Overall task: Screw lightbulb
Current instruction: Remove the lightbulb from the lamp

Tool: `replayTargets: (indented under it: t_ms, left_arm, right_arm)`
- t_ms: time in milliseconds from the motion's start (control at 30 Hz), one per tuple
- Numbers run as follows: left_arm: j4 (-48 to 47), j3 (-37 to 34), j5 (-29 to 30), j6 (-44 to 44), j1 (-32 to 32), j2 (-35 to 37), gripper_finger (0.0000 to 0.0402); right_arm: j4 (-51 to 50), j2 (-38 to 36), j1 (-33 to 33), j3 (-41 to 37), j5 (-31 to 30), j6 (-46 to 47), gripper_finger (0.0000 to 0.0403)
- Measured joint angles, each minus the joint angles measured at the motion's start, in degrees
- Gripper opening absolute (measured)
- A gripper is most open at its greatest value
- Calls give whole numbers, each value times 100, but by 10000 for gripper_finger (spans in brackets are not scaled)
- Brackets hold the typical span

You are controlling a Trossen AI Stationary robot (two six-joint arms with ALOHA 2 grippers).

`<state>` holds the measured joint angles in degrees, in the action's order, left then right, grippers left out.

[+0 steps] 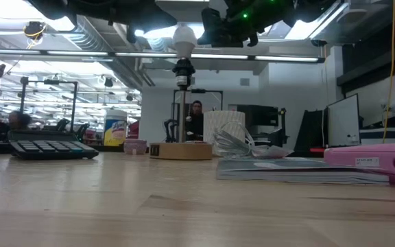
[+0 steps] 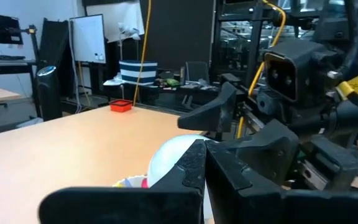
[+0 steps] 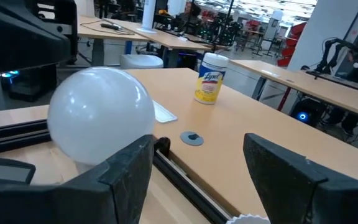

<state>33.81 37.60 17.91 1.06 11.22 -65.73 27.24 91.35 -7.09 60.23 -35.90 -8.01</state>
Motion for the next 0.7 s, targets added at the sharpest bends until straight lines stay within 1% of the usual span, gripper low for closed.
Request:
replayTargets:
  t_ms: [200, 400, 567, 700]
  left_arm:
    - [3, 0, 185, -139, 2, 6, 1]
    - [14, 0, 738, -296, 16, 7, 1]
    - [-30, 0, 780, -275, 195, 7, 1]
    - [-74, 0, 788, -241, 353, 11, 1]
  right_arm:
    - [-1, -2, 0, 0, -19, 0, 255]
    - [-169, -126, 89, 0, -60, 8, 255]
    - [-173, -361, 410, 0, -50, 17, 255]
    - [-53, -356, 601, 0, 200, 22, 255]
